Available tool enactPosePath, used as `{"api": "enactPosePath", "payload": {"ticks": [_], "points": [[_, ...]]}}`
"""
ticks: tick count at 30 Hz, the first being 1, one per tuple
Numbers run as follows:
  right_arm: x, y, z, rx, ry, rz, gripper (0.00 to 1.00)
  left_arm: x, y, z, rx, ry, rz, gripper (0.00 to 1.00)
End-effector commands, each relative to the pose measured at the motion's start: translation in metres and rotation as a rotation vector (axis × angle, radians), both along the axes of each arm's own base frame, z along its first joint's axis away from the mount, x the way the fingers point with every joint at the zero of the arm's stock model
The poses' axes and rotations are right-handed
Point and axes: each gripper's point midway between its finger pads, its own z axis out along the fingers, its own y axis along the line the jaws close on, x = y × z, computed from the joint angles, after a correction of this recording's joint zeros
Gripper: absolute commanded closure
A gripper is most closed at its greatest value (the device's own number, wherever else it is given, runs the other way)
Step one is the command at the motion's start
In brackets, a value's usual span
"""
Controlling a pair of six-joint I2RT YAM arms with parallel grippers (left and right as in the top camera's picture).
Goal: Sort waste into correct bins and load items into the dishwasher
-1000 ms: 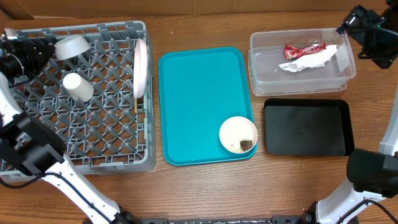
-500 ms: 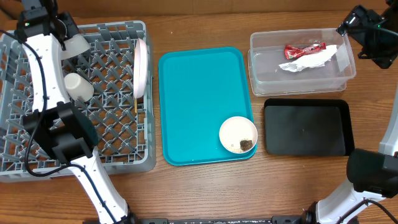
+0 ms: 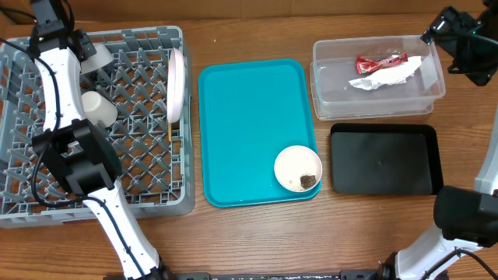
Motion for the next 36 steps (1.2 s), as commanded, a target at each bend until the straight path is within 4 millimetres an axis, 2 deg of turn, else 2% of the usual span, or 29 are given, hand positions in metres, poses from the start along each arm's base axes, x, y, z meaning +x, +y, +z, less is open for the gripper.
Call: {"api": "enactPosePath", "payload": {"ticks": [1, 3, 5, 9, 13, 15, 16, 19, 20, 21, 22, 23, 24, 25, 28, 31, 33, 36], "points": [[0.001, -0.001, 0.008, -0.005, -0.025, -0.006, 0.00, -0.003, -0.018, -0.014, -0.077, 0.040, -0.069, 0.96], [0.001, -0.001, 0.008, -0.005, -0.025, -0.006, 0.00, -0.012, -0.020, -0.016, -0.090, 0.075, -0.067, 0.96], [0.001, -0.001, 0.008, -0.005, -0.025, -0.006, 0.00, -0.018, -0.023, -0.009, -0.098, 0.085, -0.070, 0.96], [0.001, -0.001, 0.008, -0.005, -0.025, -0.006, 0.00, -0.029, -0.031, 0.022, -0.124, 0.065, -0.089, 0.96], [0.001, -0.001, 0.008, -0.005, -0.025, -0.006, 0.00, -0.025, -0.046, 0.076, -0.169, -0.073, -0.165, 0.96], [0.001, -0.001, 0.008, -0.005, -0.025, -0.006, 0.00, -0.025, -0.048, 0.094, -0.157, -0.107, -0.172, 0.96], [0.001, -0.001, 0.008, -0.005, -0.025, -0.006, 0.00, -0.028, -0.051, 0.110, -0.150, -0.135, -0.182, 0.96], [0.001, -0.001, 0.008, -0.005, -0.025, -0.006, 0.00, -0.036, -0.077, 0.157, -0.205, -0.230, -0.270, 0.94], [0.001, -0.001, 0.008, -0.005, -0.025, -0.006, 0.00, -0.046, -0.096, 0.183, -0.257, -0.282, -0.333, 0.82], [0.001, -0.001, 0.008, -0.005, -0.025, -0.006, 0.00, -0.057, -0.115, 0.203, -0.317, -0.314, -0.386, 0.60], [0.001, -0.001, 0.008, -0.005, -0.025, -0.006, 0.00, -0.065, -0.126, 0.214, -0.349, -0.325, -0.420, 0.43], [0.001, -0.001, 0.008, -0.005, -0.025, -0.006, 0.00, -0.080, -0.145, 0.229, -0.409, -0.339, -0.476, 0.19], [0.001, -0.001, 0.008, -0.005, -0.025, -0.006, 0.00, -0.092, -0.160, 0.241, -0.456, -0.349, -0.521, 0.06], [0.001, -0.001, 0.008, -0.005, -0.025, -0.006, 0.00, -0.100, -0.169, 0.247, -0.483, -0.352, -0.543, 0.00], [0.001, -0.001, 0.008, -0.005, -0.025, -0.006, 0.00, -0.147, -0.212, 0.279, -0.635, -0.361, -0.655, 0.00], [0.001, -0.001, 0.008, -0.005, -0.025, -0.006, 0.00, -0.178, -0.239, 0.291, -0.786, -0.332, -0.700, 0.00], [0.001, -0.001, 0.008, -0.005, -0.025, -0.006, 0.00, -0.210, -0.268, 0.294, -0.957, -0.262, -0.735, 0.00], [0.001, -0.001, 0.008, -0.005, -0.025, -0.006, 0.00, -0.238, -0.310, 0.300, -1.031, -0.225, -0.933, 0.00]]}}
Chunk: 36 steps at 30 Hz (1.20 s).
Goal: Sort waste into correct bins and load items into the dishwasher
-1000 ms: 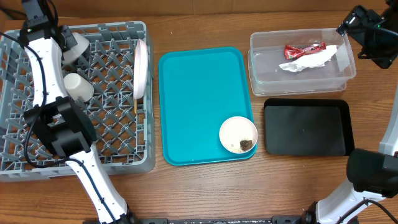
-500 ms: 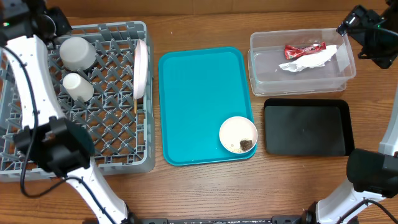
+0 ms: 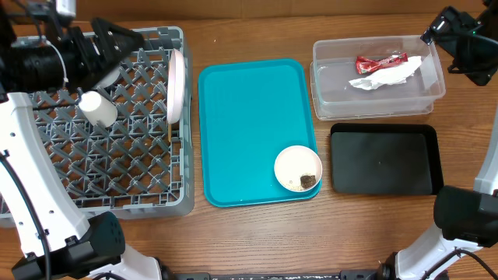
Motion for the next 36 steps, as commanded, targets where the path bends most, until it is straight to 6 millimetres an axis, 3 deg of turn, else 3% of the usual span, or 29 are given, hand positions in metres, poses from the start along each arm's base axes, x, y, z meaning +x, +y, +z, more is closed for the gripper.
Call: {"api": "enactPosePath", "payload": {"ticks": [1, 4, 5, 6, 8, 10, 13, 14, 15, 18, 24, 28, 32, 36], "points": [[0.001, -0.001, 0.008, -0.005, -0.025, -0.007, 0.00, -0.029, -0.067, 0.023, -0.121, -0.113, -0.294, 0.00], [0.001, -0.002, 0.008, -0.005, -0.025, -0.007, 0.00, -0.044, -0.122, 0.010, -0.043, -0.078, -0.445, 0.00], [0.001, -0.002, 0.008, -0.005, -0.025, -0.007, 0.00, -0.047, -0.135, -0.001, 0.021, -0.058, -0.476, 0.00], [0.001, -0.002, 0.008, -0.005, -0.025, -0.007, 0.00, -0.052, -0.152, -0.024, 0.155, 0.016, -0.484, 0.00], [0.001, -0.002, 0.008, -0.005, -0.025, -0.007, 0.00, -0.057, -0.171, -0.066, 0.435, 0.152, -0.411, 0.00], [0.001, -0.002, 0.008, -0.005, -0.025, -0.007, 0.00, -0.059, -0.183, -0.085, 0.590, 0.180, -0.373, 0.00], [0.001, -0.002, 0.008, -0.005, -0.025, -0.007, 0.00, -0.069, -0.218, -0.114, 0.757, 0.206, -0.374, 0.00], [0.001, -0.002, 0.008, -0.005, -0.025, -0.007, 0.00, -0.072, -0.230, -0.126, 0.788, 0.225, -0.387, 0.04], [0.001, -0.002, 0.008, -0.005, -0.025, -0.007, 0.00, -0.075, -0.242, -0.138, 0.807, 0.247, -0.412, 0.14], [0.001, -0.002, 0.008, -0.005, -0.025, -0.007, 0.00, -0.079, -0.266, -0.179, 0.860, 0.337, -0.456, 0.27], [0.001, -0.002, 0.008, -0.005, -0.025, -0.007, 0.00, -0.087, -0.296, -0.247, 0.845, 0.534, -0.559, 0.36], [0.001, -0.002, 0.008, -0.005, -0.025, -0.007, 0.00, -0.081, -0.292, -0.249, 0.846, 0.539, -0.545, 0.36], [0.001, -0.002, 0.008, -0.005, -0.025, -0.007, 0.00, -0.070, -0.276, -0.229, 0.817, 0.511, -0.505, 0.35], [0.001, -0.002, 0.008, -0.005, -0.025, -0.007, 0.00, -0.046, -0.228, -0.171, 0.749, 0.401, -0.364, 0.32]]}}
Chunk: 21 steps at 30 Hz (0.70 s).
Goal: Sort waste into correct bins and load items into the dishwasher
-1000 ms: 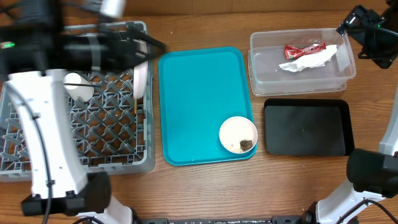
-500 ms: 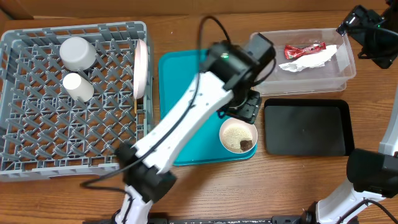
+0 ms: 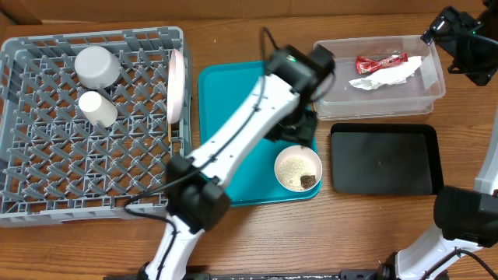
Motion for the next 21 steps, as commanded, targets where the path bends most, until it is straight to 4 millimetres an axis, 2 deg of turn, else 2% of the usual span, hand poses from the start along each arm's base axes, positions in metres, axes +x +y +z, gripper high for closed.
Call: {"api": "enactPosePath", "payload": {"ticks": [1, 6, 7, 8, 9, 11, 12, 14, 15, 16, 17, 18, 21], "points": [[0.001, -0.002, 0.008, -0.005, -0.025, -0.007, 0.00, 0.018, 0.055, 0.088, -0.113, -0.204, 0.114, 0.29], [0.001, -0.002, 0.008, -0.005, -0.025, -0.007, 0.00, 0.018, 0.113, 0.158, -0.208, -0.389, 0.246, 0.20], [0.002, -0.002, 0.009, -0.005, -0.032, -0.007, 0.00, 0.015, 0.128, 0.179, -0.233, -0.457, 0.267, 0.15], [0.006, -0.002, 0.011, -0.008, -0.048, -0.007, 0.00, 0.013, 0.136, 0.188, -0.238, -0.492, 0.277, 0.07], [0.014, 0.000, 0.016, 0.001, -0.088, 0.004, 0.00, 0.010, 0.152, 0.203, -0.234, -0.556, 0.312, 0.00], [0.017, 0.005, 0.018, 0.027, -0.107, 0.024, 0.00, 0.004, 0.177, 0.223, -0.240, -0.628, 0.394, 0.00], [0.017, 0.007, 0.019, 0.036, -0.109, 0.029, 0.00, 0.001, 0.198, 0.233, -0.243, -0.662, 0.485, 0.00], [0.016, 0.027, 0.021, 0.135, -0.118, 0.090, 0.00, -0.004, 0.234, 0.244, -0.225, -0.707, 0.612, 0.00], [0.013, 0.049, 0.024, 0.246, -0.121, 0.159, 0.00, -0.006, 0.255, 0.247, -0.206, -0.724, 0.677, 0.00], [0.010, 0.061, 0.027, 0.293, -0.124, 0.207, 0.00, -0.008, 0.267, 0.247, -0.191, -0.730, 0.717, 0.00], [0.002, 0.092, 0.030, 0.363, -0.130, 0.371, 0.00, -0.010, 0.286, 0.246, -0.165, -0.730, 0.778, 0.00], [-0.009, 0.114, 0.028, 0.371, -0.107, 0.486, 0.00, -0.014, 0.306, 0.243, -0.134, -0.721, 0.846, 0.00], [-0.040, 0.145, 0.003, 0.252, 0.065, 0.587, 0.00, -0.017, 0.339, 0.238, -0.091, -0.710, 0.963, 0.00]]}}
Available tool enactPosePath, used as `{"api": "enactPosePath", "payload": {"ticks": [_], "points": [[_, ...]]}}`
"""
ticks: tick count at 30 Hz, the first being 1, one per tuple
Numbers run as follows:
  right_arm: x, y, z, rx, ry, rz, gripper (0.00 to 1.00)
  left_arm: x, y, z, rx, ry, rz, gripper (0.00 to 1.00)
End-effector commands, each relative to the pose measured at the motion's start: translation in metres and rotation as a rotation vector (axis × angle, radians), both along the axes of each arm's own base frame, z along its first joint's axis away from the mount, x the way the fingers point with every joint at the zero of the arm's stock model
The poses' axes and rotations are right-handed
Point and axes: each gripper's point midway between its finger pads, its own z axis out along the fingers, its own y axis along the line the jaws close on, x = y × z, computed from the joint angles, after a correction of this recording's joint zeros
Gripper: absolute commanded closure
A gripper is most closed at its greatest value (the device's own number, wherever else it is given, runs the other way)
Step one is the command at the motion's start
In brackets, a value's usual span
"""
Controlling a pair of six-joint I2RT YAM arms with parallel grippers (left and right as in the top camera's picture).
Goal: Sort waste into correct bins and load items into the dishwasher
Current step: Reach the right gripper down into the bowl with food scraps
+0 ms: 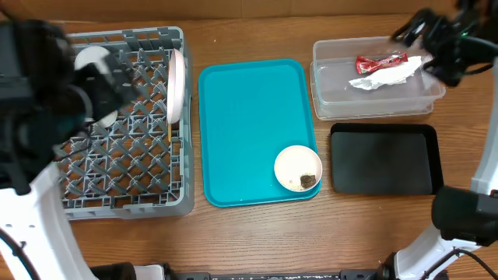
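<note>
A white bowl (298, 168) with a brown food scrap sits at the near right corner of the teal tray (241, 124). In the grey dish rack (132, 171) a pink plate (177, 84) stands on edge, and a white cup (91, 56) shows partly behind my left arm. A red wrapper (380, 61) and crumpled white paper (389, 75) lie in the clear bin (334, 97). My left gripper (117, 74) is a dark blur high over the rack's back left. My right gripper (403, 31) hovers over the clear bin's back right. Neither gripper's jaws can be read.
A black bin (381, 159) lies in front of the clear bin, right of the tray. The left arm, close to the camera, hides much of the rack's left half. Bare wooden table shows along the front edge.
My left arm was stretched across the tray near the bowl and now hangs over the rack's back left. My right arm has shifted left over the clear bin. Bowl, plate and wrapper have not moved.
My left arm first stood over the rack's back left by the cups. Then it was raised there, then reached across the tray beside the bowl, and now it is back over the rack. The right arm stayed at the far right until now.
</note>
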Motion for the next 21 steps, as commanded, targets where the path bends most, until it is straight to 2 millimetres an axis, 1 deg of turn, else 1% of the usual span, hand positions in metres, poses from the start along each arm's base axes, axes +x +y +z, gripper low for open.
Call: {"api": "enactPosePath", "payload": {"ticks": [1, 2, 3, 4, 5, 6, 7, 8, 9, 11, 15, 17, 19, 21], "points": [[-0.023, 0.060, -0.009, -0.103, 0.014, 0.263, 0.00, -0.005, 0.036, 0.000, -0.008, 0.002, 0.143, 0.00], [-0.028, 0.072, -0.015, -0.141, 0.030, 0.296, 0.00, -0.006, 0.042, -0.001, -0.007, 0.003, 0.162, 0.00], [-0.039, 0.100, -0.026, -0.170, 0.060, 0.380, 0.00, -0.007, 0.047, -0.001, -0.004, 0.004, 0.178, 0.00], [-0.049, 0.117, -0.037, -0.192, 0.093, 0.432, 0.00, -0.008, 0.050, -0.001, 0.003, 0.006, 0.188, 0.00], [-0.056, 0.126, -0.045, -0.220, 0.119, 0.455, 0.00, -0.008, 0.051, -0.001, 0.011, 0.008, 0.195, 0.00], [-0.065, 0.132, -0.060, -0.287, 0.172, 0.450, 0.00, -0.009, 0.056, -0.001, 0.032, 0.012, 0.209, 0.00], [-0.073, 0.134, -0.074, -0.357, 0.225, 0.417, 0.00, -0.011, 0.061, -0.001, 0.069, 0.020, 0.213, 0.00], [-0.079, 0.137, -0.081, -0.382, 0.250, 0.418, 0.00, -0.012, 0.066, -0.001, 0.092, 0.024, 0.230, 0.00], [-0.091, 0.146, -0.092, -0.401, 0.293, 0.432, 0.00, -0.013, 0.069, -0.001, 0.100, 0.026, 0.248, 0.00], [-0.105, 0.151, -0.104, -0.413, 0.346, 0.444, 0.00, -0.013, 0.069, -0.001, 0.098, 0.027, 0.249, 0.00], [-0.129, 0.145, -0.131, -0.431, 0.468, 0.443, 0.00, -0.013, 0.069, -0.001, 0.098, 0.028, 0.250, 0.00], [-0.139, 0.149, -0.144, -0.420, 0.507, 0.464, 0.00, -0.013, 0.069, -0.001, 0.102, 0.029, 0.251, 0.00], [-0.143, 0.160, -0.156, -0.417, 0.499, 0.496, 0.01, -0.013, 0.069, -0.001, 0.102, 0.028, 0.251, 0.00], [-0.142, 0.182, -0.165, -0.416, 0.437, 0.546, 0.01, -0.012, 0.067, -0.001, 0.091, 0.026, 0.242, 0.00]]}}
